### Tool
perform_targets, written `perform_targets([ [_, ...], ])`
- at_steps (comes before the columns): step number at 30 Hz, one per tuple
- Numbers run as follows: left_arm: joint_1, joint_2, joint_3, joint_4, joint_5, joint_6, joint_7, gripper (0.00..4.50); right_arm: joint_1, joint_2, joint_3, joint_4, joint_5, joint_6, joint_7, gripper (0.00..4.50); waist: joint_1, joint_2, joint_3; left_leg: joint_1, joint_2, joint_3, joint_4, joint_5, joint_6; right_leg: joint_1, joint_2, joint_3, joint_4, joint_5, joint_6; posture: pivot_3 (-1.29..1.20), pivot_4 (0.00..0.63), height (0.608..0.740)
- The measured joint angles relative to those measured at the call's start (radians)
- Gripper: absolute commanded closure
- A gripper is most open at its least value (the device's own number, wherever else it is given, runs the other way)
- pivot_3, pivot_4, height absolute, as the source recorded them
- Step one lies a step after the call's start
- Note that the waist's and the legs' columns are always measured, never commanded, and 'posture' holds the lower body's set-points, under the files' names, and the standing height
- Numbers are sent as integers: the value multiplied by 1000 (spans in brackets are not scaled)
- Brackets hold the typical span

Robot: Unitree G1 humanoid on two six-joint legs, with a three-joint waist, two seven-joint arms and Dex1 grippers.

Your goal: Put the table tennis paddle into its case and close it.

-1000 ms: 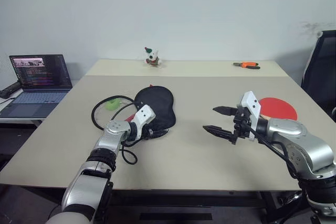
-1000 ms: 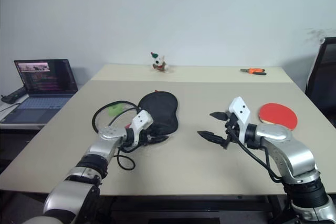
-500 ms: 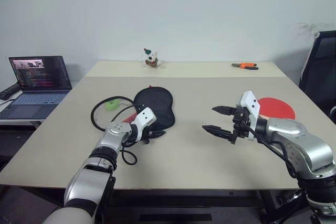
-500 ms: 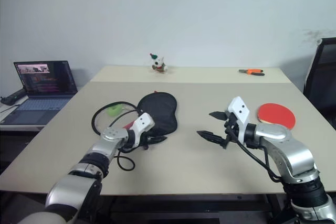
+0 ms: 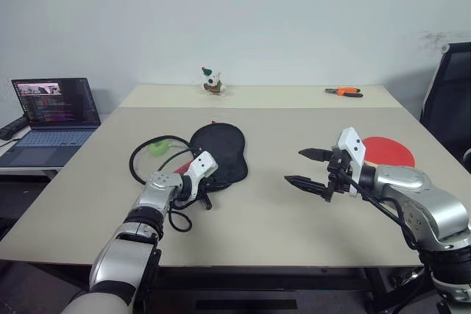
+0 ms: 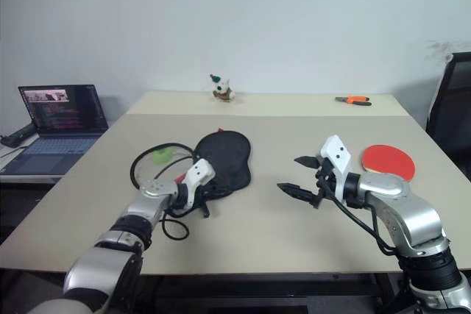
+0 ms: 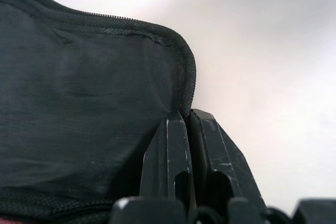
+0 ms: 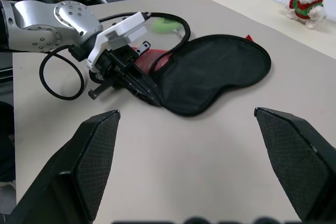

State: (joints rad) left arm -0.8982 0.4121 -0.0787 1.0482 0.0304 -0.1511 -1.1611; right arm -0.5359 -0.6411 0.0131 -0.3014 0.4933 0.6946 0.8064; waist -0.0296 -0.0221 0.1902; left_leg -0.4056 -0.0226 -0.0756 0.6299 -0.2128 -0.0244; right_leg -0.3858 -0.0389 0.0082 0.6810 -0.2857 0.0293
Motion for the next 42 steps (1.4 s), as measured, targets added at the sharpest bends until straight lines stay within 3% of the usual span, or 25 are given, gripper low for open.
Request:
perform_targets([
  [7, 42, -40, -94, -159, -10, 39, -198, 4479, 0, -3, -1, 0, 0, 0, 0, 0, 6, 0, 0, -1, 0, -1, 0, 0, 0, 0, 0, -1, 0, 0, 0, 0, 150, 740],
  [14, 42, -61, -112, -173, -3, 26, -156, 4479, 8, -4, -2, -2, 0, 0, -5, 0, 4, 0, 0, -1, 0, -1, 0, 0, 0, -1, 0, 0, 0, 0, 0, 0, 150, 740],
  [17, 42, -66, -109, -173, -10, 32, -114, 3752, 8, -4, -2, -4, 0, 0, -10, 0, 3, 0, 0, -1, 0, -1, 0, 0, 0, -1, 0, 0, 0, 0, 0, 0, 150, 740],
  [22, 101, -43, -63, -298, -63, 68, -91, 2048, 8, 5, -2, -3, 1, 1, -22, 0, -2, 0, 0, -2, 0, 0, 0, 0, 0, -2, 0, 1, 0, 0, 0, 0, 150, 740],
  [28, 253, 35, 2, -637, -188, 272, -81, 2048, -14, 33, 1, 48, -3, 17, -52, 0, -5, 0, 0, -1, 1, 1, 0, 0, 0, -3, 0, 5, 1, 0, 0, 0, 150, 740],
  [32, 322, 107, 100, -824, -298, 467, -14, 2048, -90, 116, -4, 150, -7, 87, -150, 0, -6, 0, 0, 0, 2, 0, 0, 0, 0, -2, 0, 6, 1, 0, -1, 0, 150, 740],
  [36, 356, 171, 208, -850, -336, 544, 84, 2048, -160, 208, -5, 250, -9, 185, -249, 0, -5, 0, 0, 0, 2, 1, 0, 0, 0, -2, 0, 6, 1, 0, -1, 0, 150, 740],
  [42, 401, 189, 309, -891, -413, 637, 172, 2048, -236, 324, 1, 456, -68, 235, -385, 0, 0, 0, 0, -1, 1, 0, -1, 0, 0, -3, 0, 6, 0, 0, -1, 0, 150, 740],
])
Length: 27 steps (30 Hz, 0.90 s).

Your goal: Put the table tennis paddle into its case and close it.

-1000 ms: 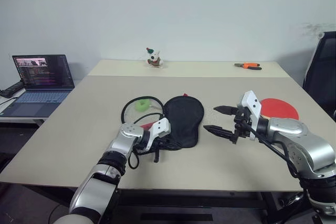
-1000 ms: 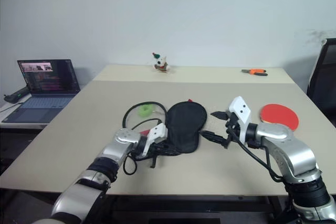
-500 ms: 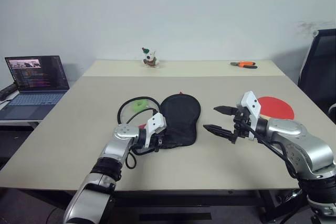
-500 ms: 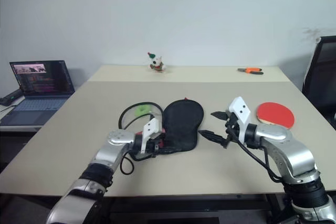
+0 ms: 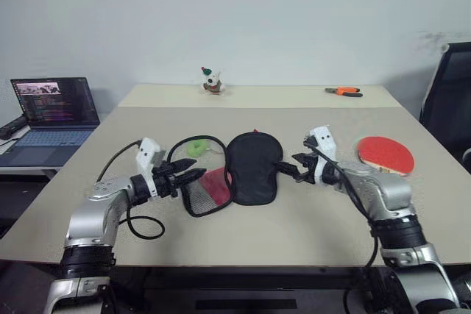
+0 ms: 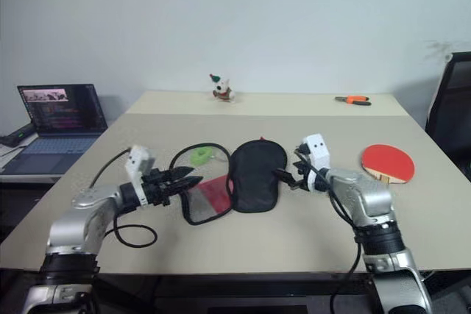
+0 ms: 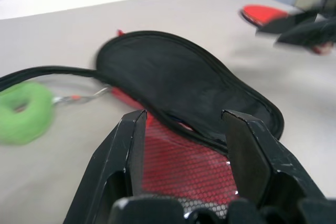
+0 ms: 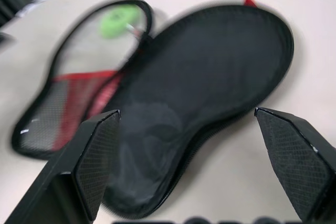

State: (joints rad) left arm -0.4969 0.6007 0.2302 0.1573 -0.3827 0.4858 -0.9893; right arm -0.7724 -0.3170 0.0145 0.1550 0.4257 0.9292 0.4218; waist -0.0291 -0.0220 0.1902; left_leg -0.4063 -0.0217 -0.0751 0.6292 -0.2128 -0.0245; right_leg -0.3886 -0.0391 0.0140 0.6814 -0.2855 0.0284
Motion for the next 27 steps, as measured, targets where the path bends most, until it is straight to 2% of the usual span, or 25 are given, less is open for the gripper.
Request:
perform_targets([
  [7, 55, 13, 1, -63, -29, 34, 38, 2048, -74, 94, 9, 232, -92, -72, -56, 0, -4, 0, 0, 1, 1, 1, 0, 0, 0, 0, 1, 0, 1, 0, 0, 0, 150, 740],
  [18, 55, 31, -2, -74, -34, 33, 60, 2048, -146, 189, 17, 414, -140, -143, -45, 0, -5, 0, 0, 1, 1, 1, -1, 0, 0, -1, 1, 0, 1, 0, 0, 0, 150, 740],
  [21, 55, 31, -8, -74, -34, 30, 61, 2026, -160, 215, 19, 441, -148, -158, -37, 562, -5, 0, 0, 1, 1, 1, -1, 0, 0, -1, 1, 0, 1, 0, 0, 0, 150, 740],
  [27, 53, 32, -10, -74, -34, 25, 62, 2026, -199, 239, -7, 482, -161, -202, -51, 2579, -6, 0, 0, 1, 1, 1, -1, 0, 0, -1, 1, 0, 1, 0, 0, 0, 150, 740],
])
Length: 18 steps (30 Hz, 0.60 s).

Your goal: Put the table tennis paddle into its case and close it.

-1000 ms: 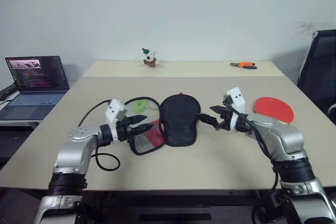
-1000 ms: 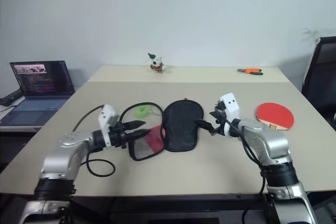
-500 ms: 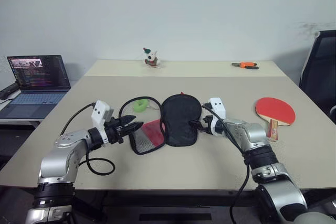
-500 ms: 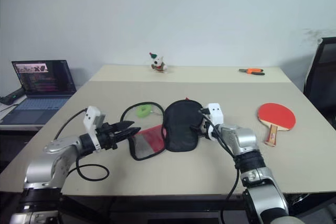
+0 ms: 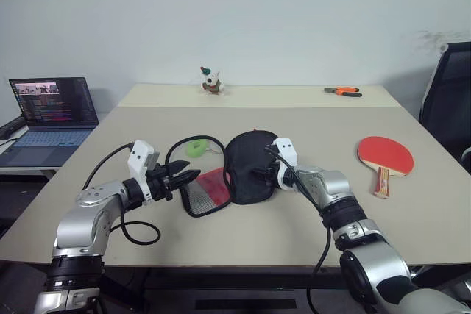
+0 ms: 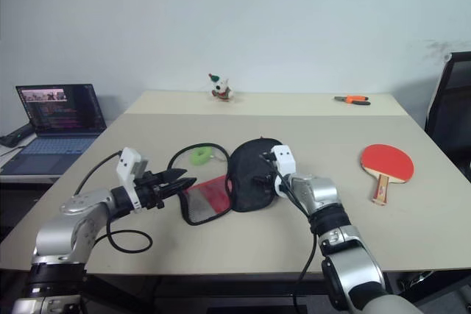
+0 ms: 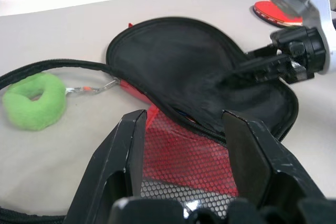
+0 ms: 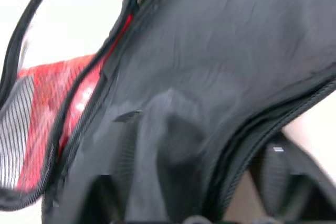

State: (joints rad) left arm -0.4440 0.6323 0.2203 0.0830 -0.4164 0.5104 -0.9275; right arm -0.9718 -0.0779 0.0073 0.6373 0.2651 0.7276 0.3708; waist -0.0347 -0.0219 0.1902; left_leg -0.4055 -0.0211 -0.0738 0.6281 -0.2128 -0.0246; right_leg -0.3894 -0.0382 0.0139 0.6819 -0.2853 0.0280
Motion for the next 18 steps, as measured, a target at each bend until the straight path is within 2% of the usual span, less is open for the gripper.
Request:
perform_targets([
  [5, -3, 1, -16, 0, 0, -10, -1, 2026, -14, 14, -73, 51, 14, -2, -38, 4421, 0, 0, 0, 0, 0, 0, 0, 0, 0, 0, 0, 0, 0, 0, 0, 0, 150, 740],
  [12, -55, 3, -36, 4, 0, -16, -9, 2026, -34, 10, -186, 87, 59, 11, -98, 4469, 0, 0, 0, 0, 0, 0, 0, 0, 0, 0, 0, 0, 0, 0, 0, 0, 150, 740],
  [18, -129, -17, -106, 45, 3, -35, -35, 2026, -28, -39, -217, 83, 70, 55, -120, 4469, 2, 0, 0, 0, 0, 1, 0, 0, 0, 0, 0, 0, 0, 0, 0, 0, 150, 740],
])
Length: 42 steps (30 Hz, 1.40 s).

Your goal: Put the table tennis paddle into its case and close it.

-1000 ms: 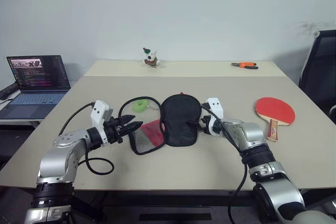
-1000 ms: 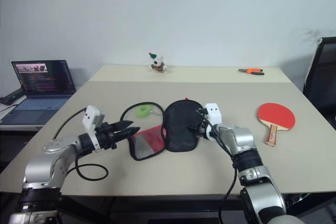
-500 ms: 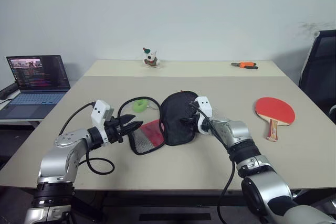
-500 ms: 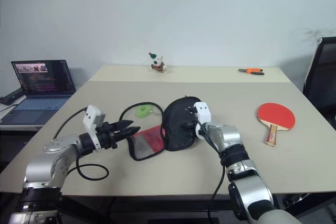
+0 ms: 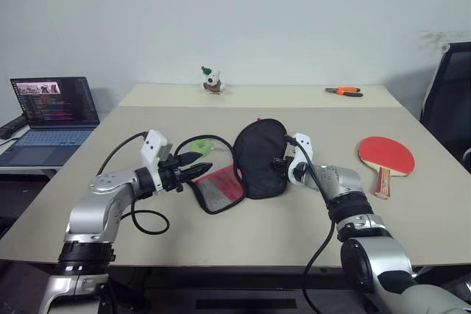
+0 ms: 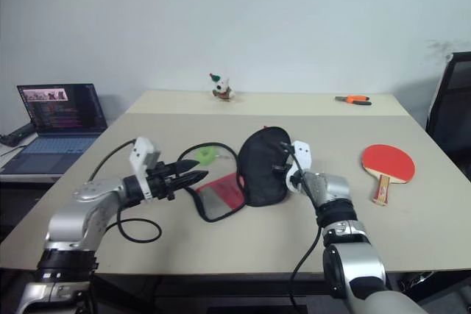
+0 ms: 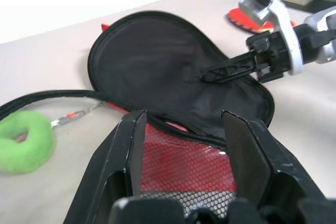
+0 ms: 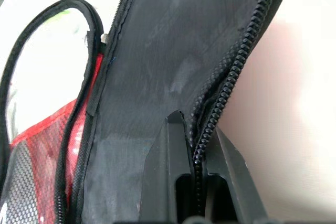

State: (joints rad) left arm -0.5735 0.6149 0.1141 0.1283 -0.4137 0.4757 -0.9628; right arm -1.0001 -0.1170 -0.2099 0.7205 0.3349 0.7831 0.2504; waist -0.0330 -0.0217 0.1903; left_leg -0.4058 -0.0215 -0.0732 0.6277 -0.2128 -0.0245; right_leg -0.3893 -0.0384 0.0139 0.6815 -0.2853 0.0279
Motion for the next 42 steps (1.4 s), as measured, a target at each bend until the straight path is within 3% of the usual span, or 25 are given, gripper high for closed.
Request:
perform_targets([
  [10, -66, -15, -55, 79, 14, -53, -53, 2026, 54, -89, -19, -73, 1, 85, -17, 4469, -3, 0, 0, 0, 1, 1, 0, 0, 0, 0, 0, 0, 0, 0, 0, 0, 150, 740],
  [20, -115, -15, -62, 150, 20, -91, -83, 2026, 93, -74, -120, -172, 43, 155, -126, 4469, -2, 0, 0, 0, 1, 1, 0, 0, 0, 0, 0, 0, 0, 0, 0, 0, 150, 740],
  [32, -115, -11, -62, 157, 27, -110, -96, 2026, 206, -14, -150, -423, 84, 326, -232, 4469, -2, 0, 0, -1, 0, 1, 0, 0, 0, -1, 0, 0, 0, 0, 0, 0, 150, 740],
  [37, -116, -12, -62, 159, 34, -113, -96, 2026, 203, -49, -117, -411, 68, 291, -221, 2771, -2, 0, 0, -1, 0, 1, 0, 0, 0, -1, 0, 0, 0, 0, 0, 0, 150, 740],
  [42, -118, -14, -62, 159, 36, -112, -96, 2026, 203, -151, -18, -418, 1, 236, -162, 1015, -2, 0, 0, -1, 0, 1, -1, 0, 0, -1, 0, 0, -1, 0, 0, 0, 150, 740],
])
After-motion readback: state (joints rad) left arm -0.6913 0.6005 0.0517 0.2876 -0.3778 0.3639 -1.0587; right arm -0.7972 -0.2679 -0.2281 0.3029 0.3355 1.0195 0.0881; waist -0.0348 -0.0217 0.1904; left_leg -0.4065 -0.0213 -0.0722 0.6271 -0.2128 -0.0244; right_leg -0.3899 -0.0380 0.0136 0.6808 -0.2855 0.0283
